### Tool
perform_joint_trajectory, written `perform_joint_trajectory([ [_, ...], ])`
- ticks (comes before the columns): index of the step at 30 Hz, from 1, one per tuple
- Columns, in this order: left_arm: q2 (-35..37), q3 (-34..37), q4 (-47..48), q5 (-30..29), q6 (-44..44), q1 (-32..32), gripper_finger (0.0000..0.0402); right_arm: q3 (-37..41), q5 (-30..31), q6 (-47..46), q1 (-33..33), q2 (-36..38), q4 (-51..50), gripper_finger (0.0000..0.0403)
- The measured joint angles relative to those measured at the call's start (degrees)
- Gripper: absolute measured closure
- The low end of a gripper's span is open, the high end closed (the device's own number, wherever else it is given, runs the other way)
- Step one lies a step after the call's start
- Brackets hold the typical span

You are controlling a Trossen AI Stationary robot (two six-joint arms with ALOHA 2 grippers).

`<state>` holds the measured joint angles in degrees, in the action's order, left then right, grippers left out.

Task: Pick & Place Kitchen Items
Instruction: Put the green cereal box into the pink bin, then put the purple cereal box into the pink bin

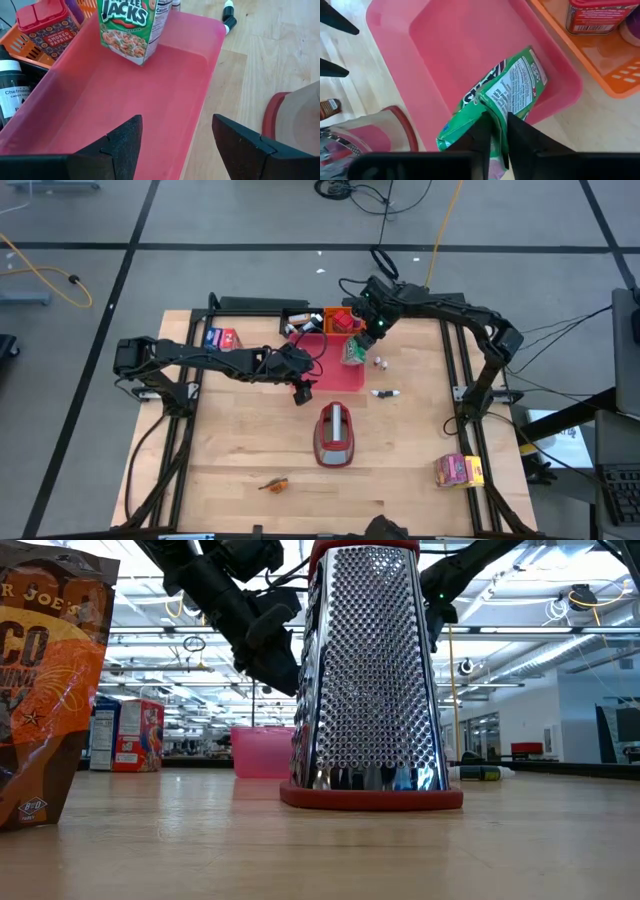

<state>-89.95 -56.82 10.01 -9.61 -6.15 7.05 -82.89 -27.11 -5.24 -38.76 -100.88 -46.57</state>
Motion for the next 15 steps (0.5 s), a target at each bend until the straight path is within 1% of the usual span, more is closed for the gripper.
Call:
perform_joint_trajectory([
  [5, 0.00, 0.00, -0.04, 0.00, -0.02, 0.00, 0.0158, 0.00, 1.46, 0.60, -0.44, 0.00, 1.99, 0.0320],
  [11, 0.00, 0.00, -0.04, 0.00, -0.02, 0.00, 0.0158, 0.00, 1.44, 1.77, -0.70, 0.28, 3.50, 0.0266],
  [15, 0.00, 0.00, -0.04, 0.00, -0.02, 0.00, 0.0158, 0.00, 1.40, 1.88, -0.70, 0.26, 4.30, 0.0238],
])
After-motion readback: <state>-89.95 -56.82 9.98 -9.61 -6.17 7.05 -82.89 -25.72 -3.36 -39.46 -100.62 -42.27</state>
